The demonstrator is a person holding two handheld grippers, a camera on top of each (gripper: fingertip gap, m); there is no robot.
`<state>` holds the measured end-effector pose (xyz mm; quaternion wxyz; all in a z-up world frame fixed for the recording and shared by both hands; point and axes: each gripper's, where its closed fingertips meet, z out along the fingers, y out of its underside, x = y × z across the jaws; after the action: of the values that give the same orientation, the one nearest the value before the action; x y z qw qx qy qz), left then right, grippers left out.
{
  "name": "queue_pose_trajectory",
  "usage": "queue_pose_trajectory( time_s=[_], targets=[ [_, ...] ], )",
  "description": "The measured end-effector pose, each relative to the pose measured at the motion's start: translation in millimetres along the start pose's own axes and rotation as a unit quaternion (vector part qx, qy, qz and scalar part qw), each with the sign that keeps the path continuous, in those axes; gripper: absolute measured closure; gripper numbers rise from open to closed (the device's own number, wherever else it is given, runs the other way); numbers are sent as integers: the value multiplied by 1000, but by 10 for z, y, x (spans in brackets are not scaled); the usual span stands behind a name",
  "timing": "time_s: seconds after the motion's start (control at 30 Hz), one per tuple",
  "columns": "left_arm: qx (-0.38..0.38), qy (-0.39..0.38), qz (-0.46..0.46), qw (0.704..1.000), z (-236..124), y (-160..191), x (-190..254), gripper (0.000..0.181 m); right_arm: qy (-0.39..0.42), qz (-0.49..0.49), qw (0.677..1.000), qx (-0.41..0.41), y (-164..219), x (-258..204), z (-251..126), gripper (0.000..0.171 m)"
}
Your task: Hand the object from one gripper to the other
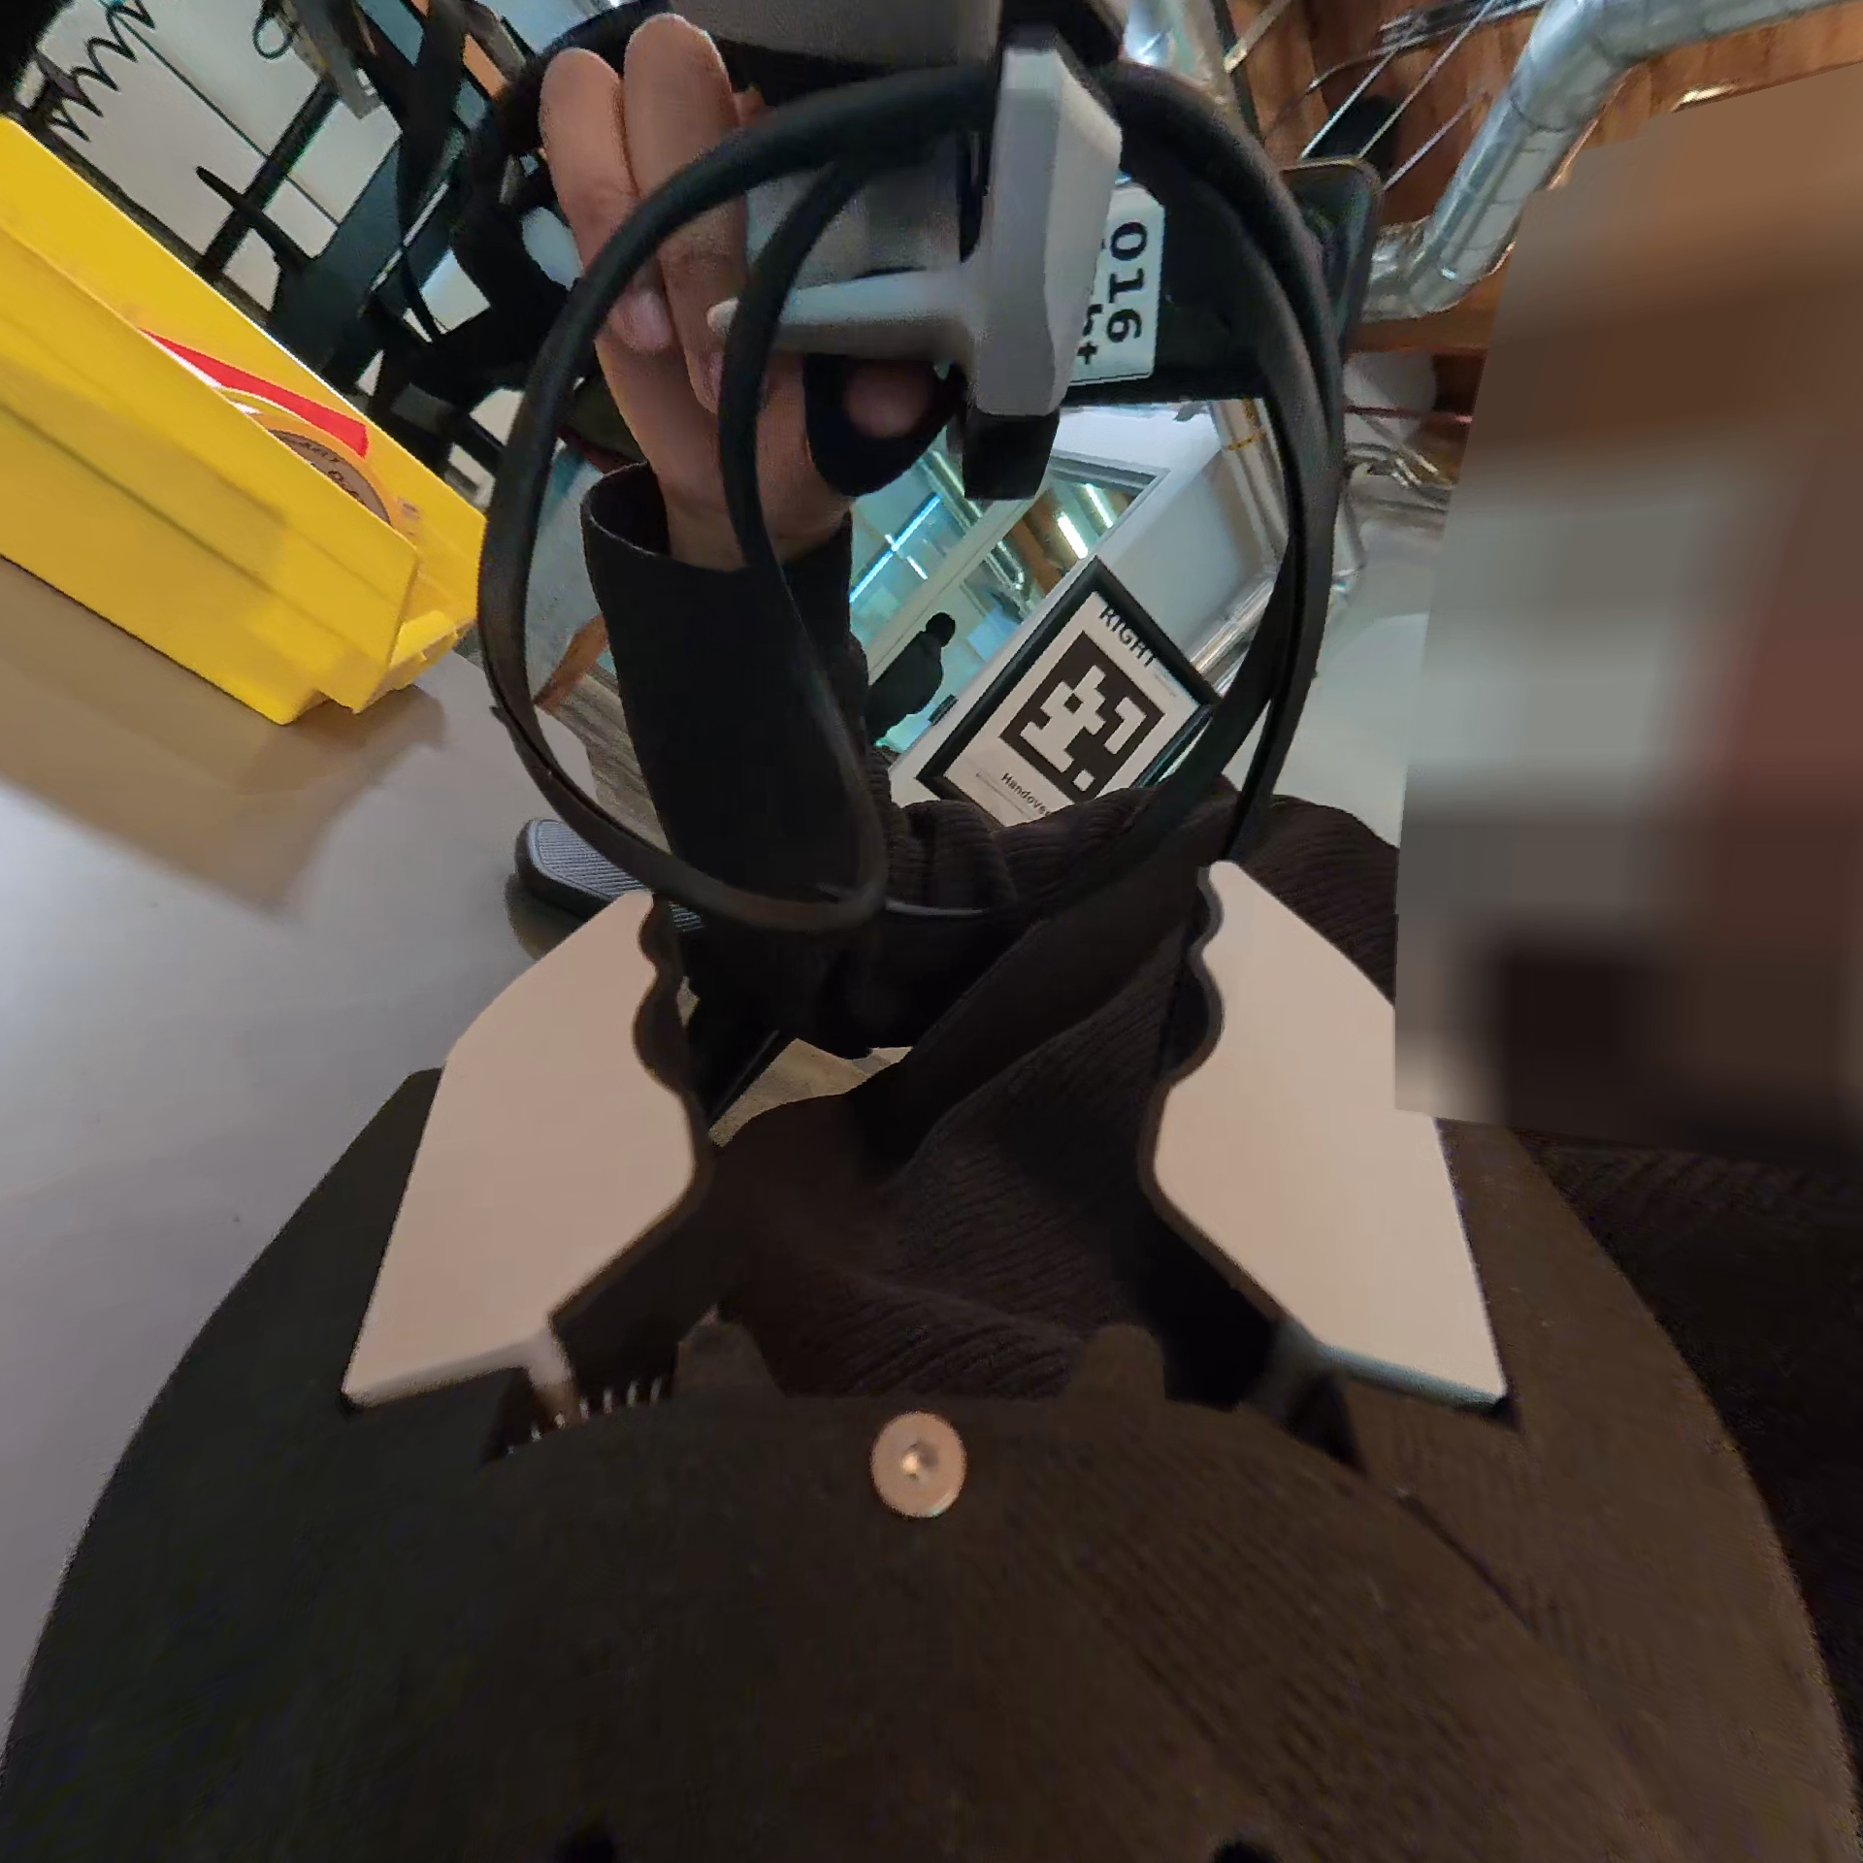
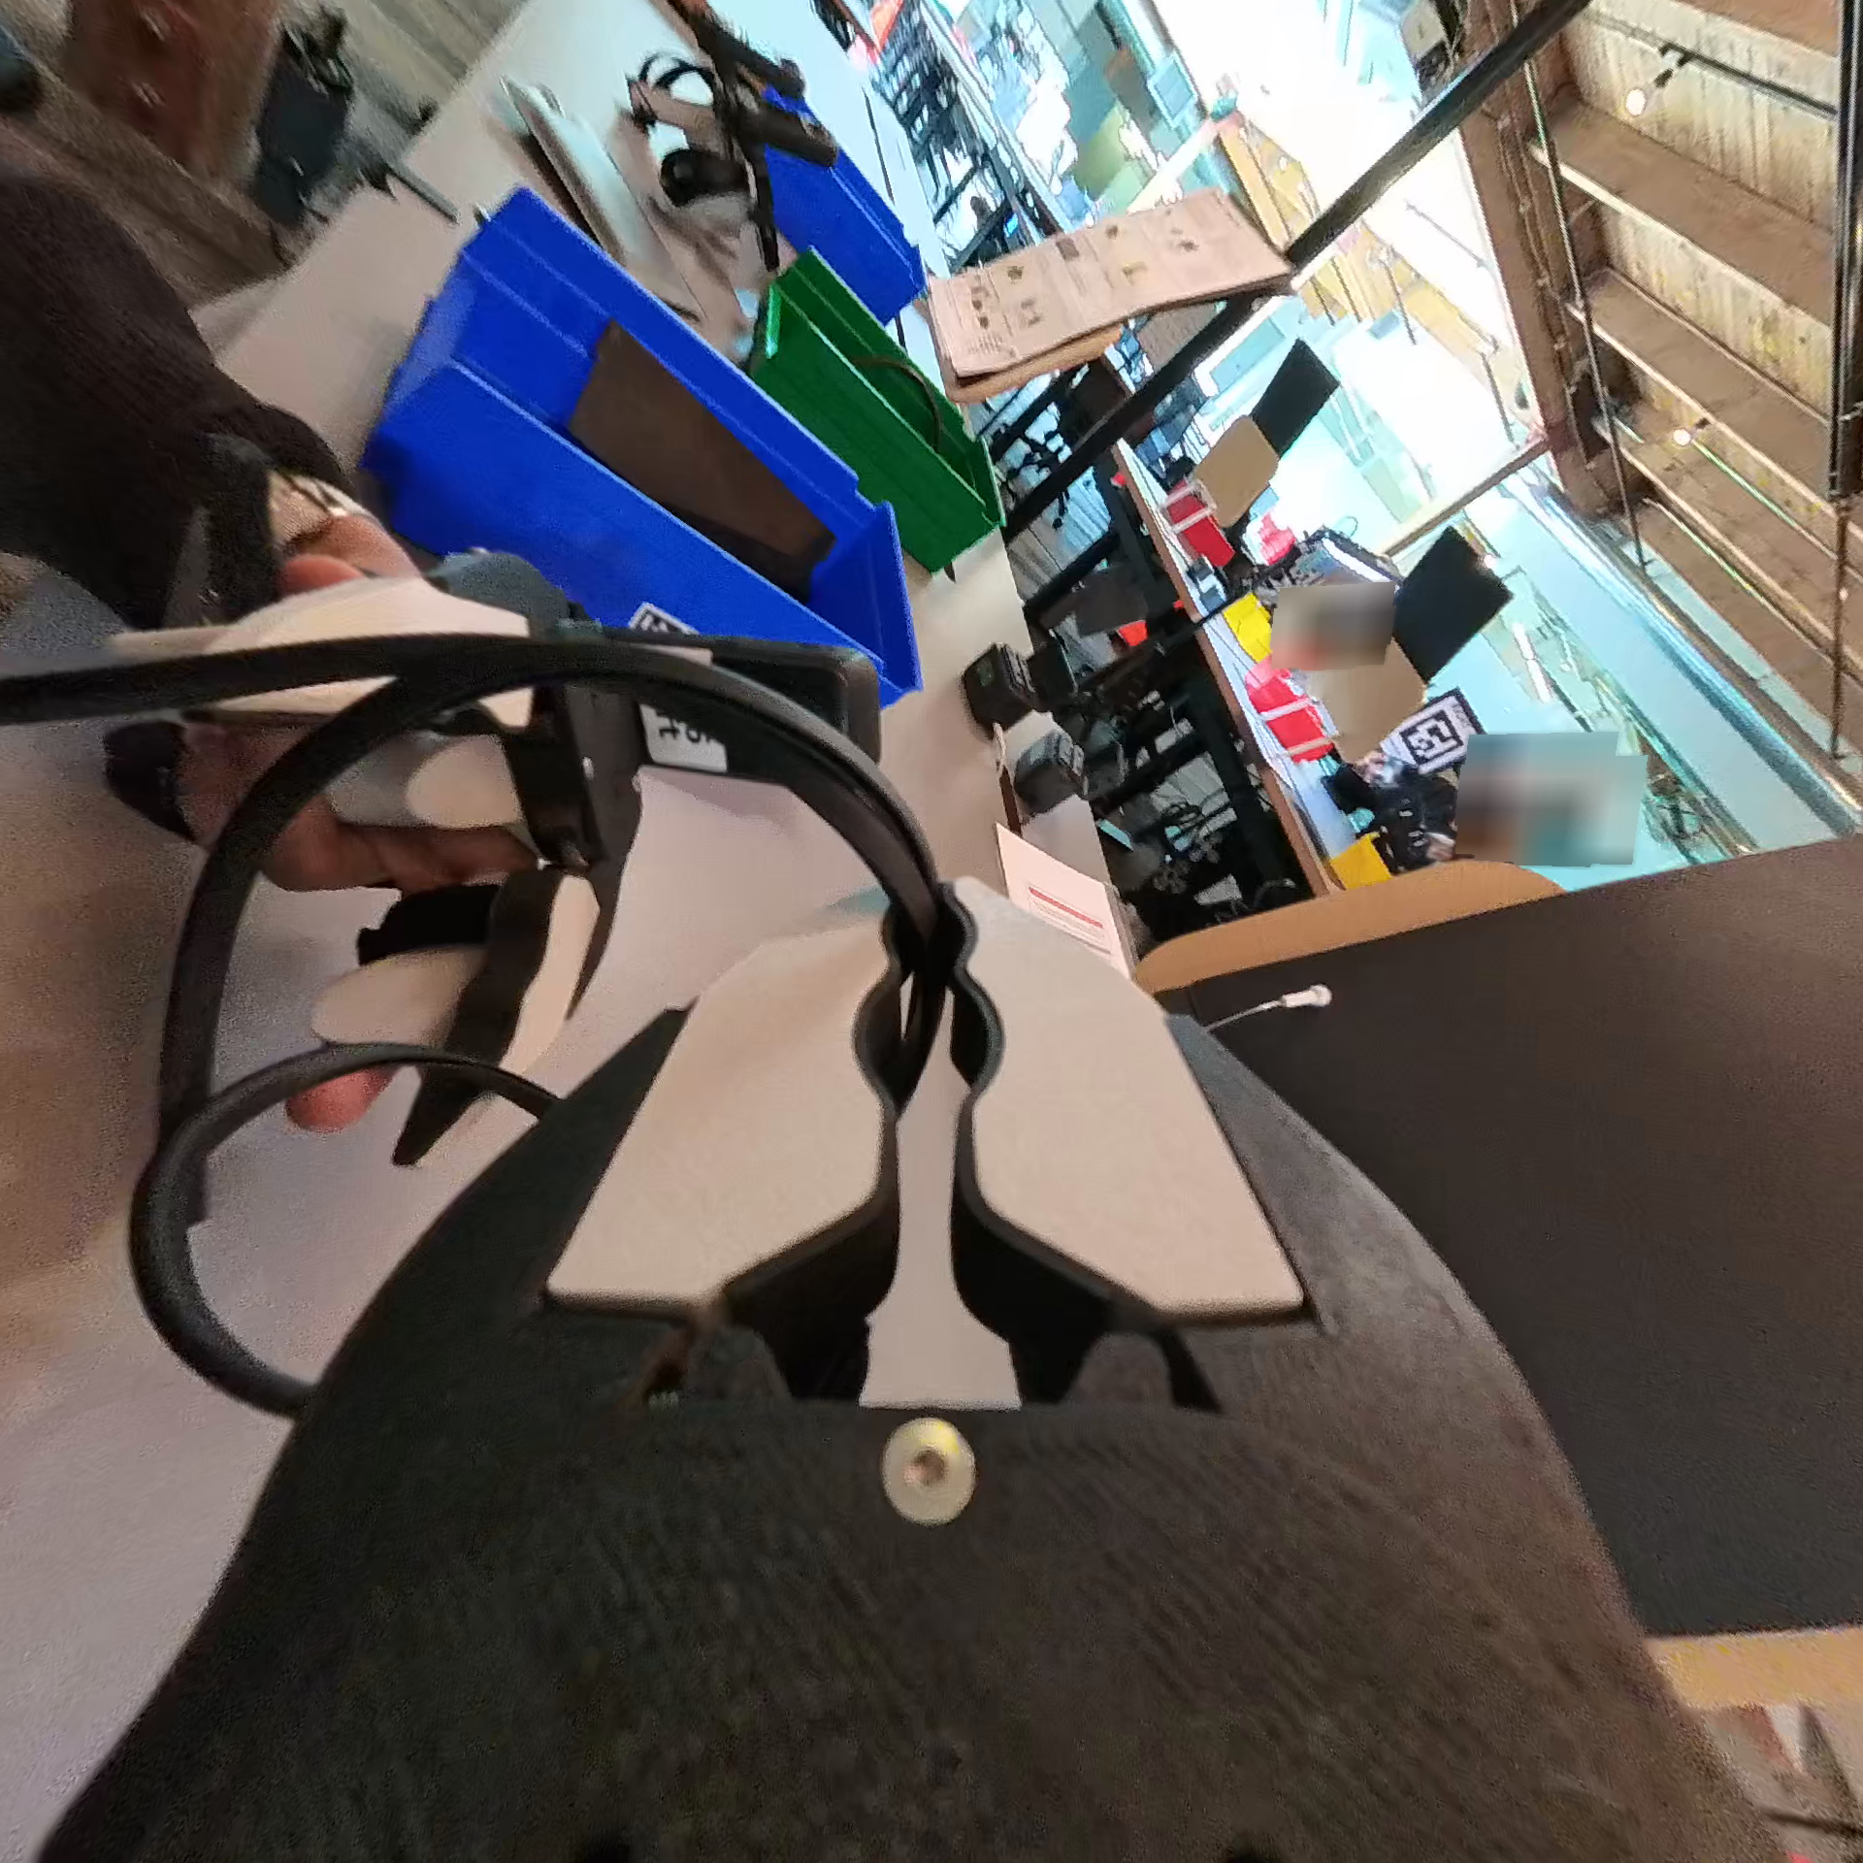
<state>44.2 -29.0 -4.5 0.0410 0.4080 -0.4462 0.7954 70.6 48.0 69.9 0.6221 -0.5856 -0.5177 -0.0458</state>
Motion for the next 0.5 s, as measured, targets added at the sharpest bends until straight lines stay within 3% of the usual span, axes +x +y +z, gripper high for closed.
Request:
queue_pose_trajectory(
  time_s=[0.03,0.5],
  targets=[
    [0,-4,5,1000,12,6,-12,88,3,-6,1000,-9,21,-4,17,167],
    [78,-52,39,995,-127,-214,-164,164,21,-28,997,-62,149,-10,95,167]
  ],
)
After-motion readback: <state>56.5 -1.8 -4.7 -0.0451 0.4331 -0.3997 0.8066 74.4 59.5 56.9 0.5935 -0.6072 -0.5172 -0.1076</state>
